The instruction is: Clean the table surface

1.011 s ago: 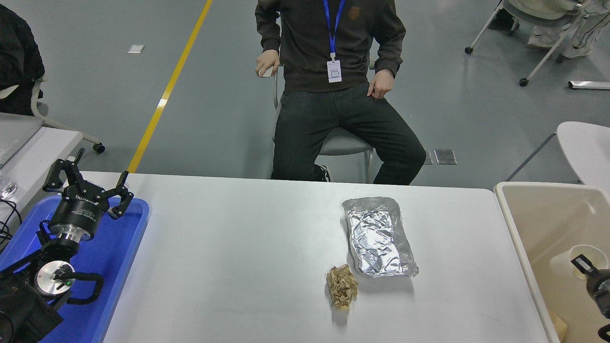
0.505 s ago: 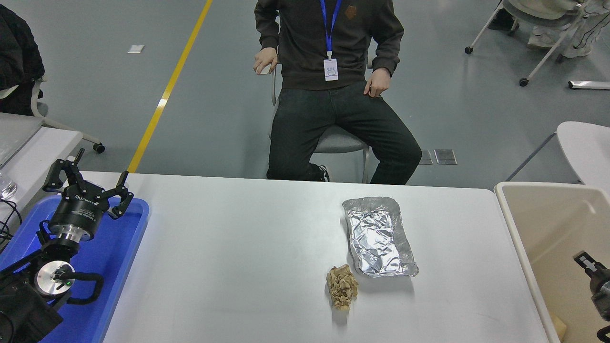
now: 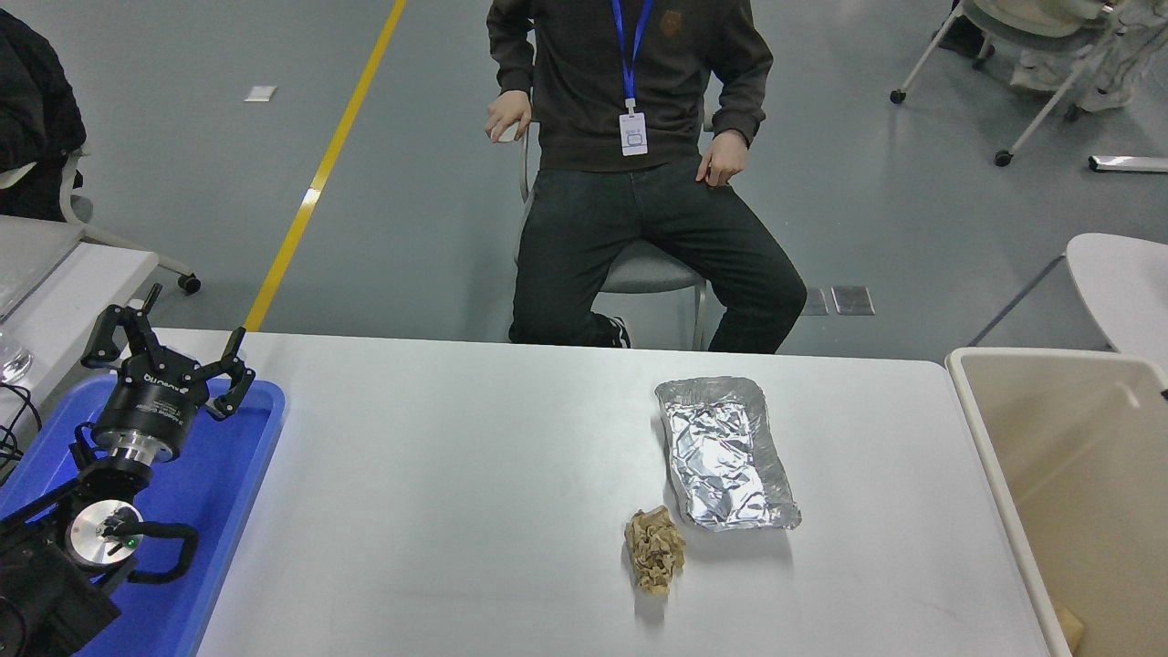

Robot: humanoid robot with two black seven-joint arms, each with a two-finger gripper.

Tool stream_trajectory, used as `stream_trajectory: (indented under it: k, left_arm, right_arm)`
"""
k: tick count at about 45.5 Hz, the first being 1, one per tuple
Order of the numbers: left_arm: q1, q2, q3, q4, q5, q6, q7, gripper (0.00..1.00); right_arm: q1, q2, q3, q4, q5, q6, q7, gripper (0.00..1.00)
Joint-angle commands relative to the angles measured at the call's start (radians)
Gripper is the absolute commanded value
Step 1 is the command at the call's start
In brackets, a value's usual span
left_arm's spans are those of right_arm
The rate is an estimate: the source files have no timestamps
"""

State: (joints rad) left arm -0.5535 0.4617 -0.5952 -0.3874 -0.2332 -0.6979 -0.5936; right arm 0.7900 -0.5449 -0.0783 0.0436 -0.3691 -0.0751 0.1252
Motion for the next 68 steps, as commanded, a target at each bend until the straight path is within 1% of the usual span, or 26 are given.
stream_trajectory:
  k: [1,8,20,30,39,45,51,58,65,68]
  left_arm:
    - [0.0,0.0,0.0,-0.001,0.0,0.0,0.0,1.0]
    - [0.001,0.0,0.0,-0.001,0.0,0.0,0.0,1.0]
    - [0.0,0.0,0.0,-0.001,0.0,0.0,0.0,1.0]
    - [0.001,0.0,0.0,-0.001,0.0,0.0,0.0,1.0]
    - [0.001,0.0,0.0,-0.001,0.0,0.0,0.0,1.0]
    - [0.0,0.0,0.0,-0.001,0.0,0.0,0.0,1.0]
    - [0.0,0.0,0.0,0.001,0.0,0.0,0.0,1.0]
    - [0.001,0.0,0.0,-0.001,0.0,0.0,0.0,1.0]
    - [0.001,0.0,0.0,0.001,0.0,0.0,0.0,1.0]
    - [0.001,0.0,0.0,0.001,0.0,0.0,0.0,1.0]
  right_arm:
    - [0.081,-0.049,0.119,0.041,0.11,0.003,0.016,0.98]
    - [0.087,-0.053,0.356,0.081,0.156,0.006,0.021,0.98]
    - [0.086,-0.104,0.514,0.197,0.159,0.049,0.021,0.98]
    - [0.064,-0.158,0.767,0.38,0.159,0.054,0.022,0.99]
    - [0.061,-0.158,0.86,0.498,0.16,0.054,0.028,0.99]
    - [0.049,-0.148,0.923,0.579,0.16,0.054,0.07,0.99]
    - [0.032,-0.109,0.957,0.647,0.16,0.054,0.108,0.99]
    - [-0.003,-0.02,1.02,0.673,0.16,0.054,0.154,0.99]
    - [-0.064,0.043,1.034,0.713,0.16,0.06,0.206,0.99]
    - [-0.107,0.074,1.035,0.73,0.16,0.074,0.243,0.99]
